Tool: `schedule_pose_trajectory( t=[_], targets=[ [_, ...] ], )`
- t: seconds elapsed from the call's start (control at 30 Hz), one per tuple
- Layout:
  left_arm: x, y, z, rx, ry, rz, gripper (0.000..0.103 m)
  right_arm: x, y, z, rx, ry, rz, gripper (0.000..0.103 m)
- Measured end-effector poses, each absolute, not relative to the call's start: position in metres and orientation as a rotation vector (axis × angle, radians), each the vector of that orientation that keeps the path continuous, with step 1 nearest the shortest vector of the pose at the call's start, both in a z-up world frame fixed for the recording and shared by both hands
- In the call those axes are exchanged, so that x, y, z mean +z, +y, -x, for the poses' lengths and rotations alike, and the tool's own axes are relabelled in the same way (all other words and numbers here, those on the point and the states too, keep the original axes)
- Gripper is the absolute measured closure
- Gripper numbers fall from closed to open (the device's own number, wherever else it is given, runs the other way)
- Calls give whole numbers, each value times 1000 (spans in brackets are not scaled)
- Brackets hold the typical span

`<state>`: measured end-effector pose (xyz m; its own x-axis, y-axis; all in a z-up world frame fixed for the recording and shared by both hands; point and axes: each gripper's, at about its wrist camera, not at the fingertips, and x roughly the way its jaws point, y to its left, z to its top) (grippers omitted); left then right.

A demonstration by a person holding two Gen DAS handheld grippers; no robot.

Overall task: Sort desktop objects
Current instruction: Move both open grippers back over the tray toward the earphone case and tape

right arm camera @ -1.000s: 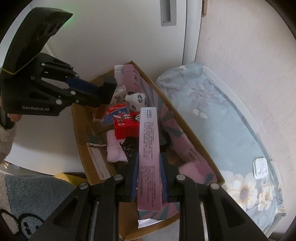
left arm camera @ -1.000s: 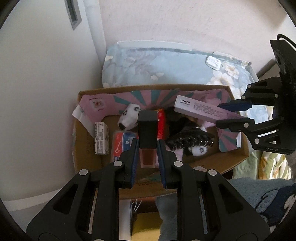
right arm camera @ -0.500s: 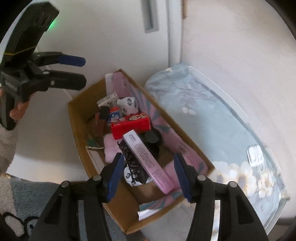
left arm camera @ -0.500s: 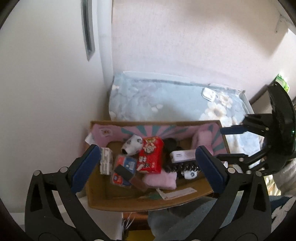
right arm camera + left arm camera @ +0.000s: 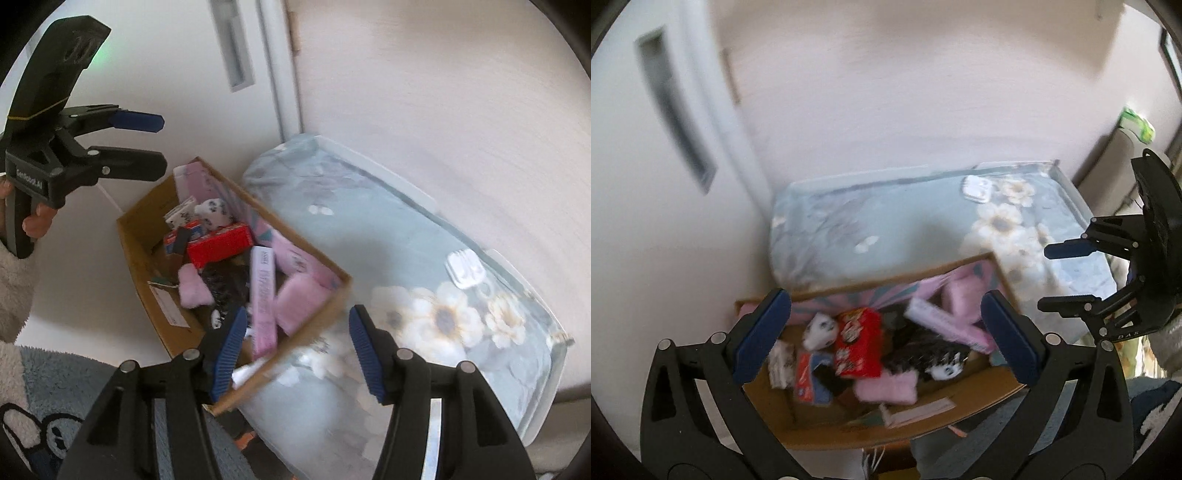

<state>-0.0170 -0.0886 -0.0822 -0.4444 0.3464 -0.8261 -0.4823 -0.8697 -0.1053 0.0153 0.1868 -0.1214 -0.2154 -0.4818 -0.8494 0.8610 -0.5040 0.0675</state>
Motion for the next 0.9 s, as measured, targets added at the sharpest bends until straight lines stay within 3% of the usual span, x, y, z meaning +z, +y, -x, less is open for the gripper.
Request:
schedule_pose_trajectory(
  t=[0.33, 0.5, 0.67, 0.9],
  targets=[
    [-65, 3, 38, 2159, 246, 1189, 0, -108, 258, 17, -1981, 448, -1116, 49],
    [-70, 69, 65, 2111, 365, 1159, 0, -104, 298, 49, -2066, 407, -1138, 50],
    [-106, 140, 97, 2003, 434, 1207, 0, -120, 326, 99, -2118, 428, -1135, 49],
    [-188, 203, 144, 1934, 617, 1226, 0, -184, 327, 170, -2063, 471, -1114, 49]
  ],
)
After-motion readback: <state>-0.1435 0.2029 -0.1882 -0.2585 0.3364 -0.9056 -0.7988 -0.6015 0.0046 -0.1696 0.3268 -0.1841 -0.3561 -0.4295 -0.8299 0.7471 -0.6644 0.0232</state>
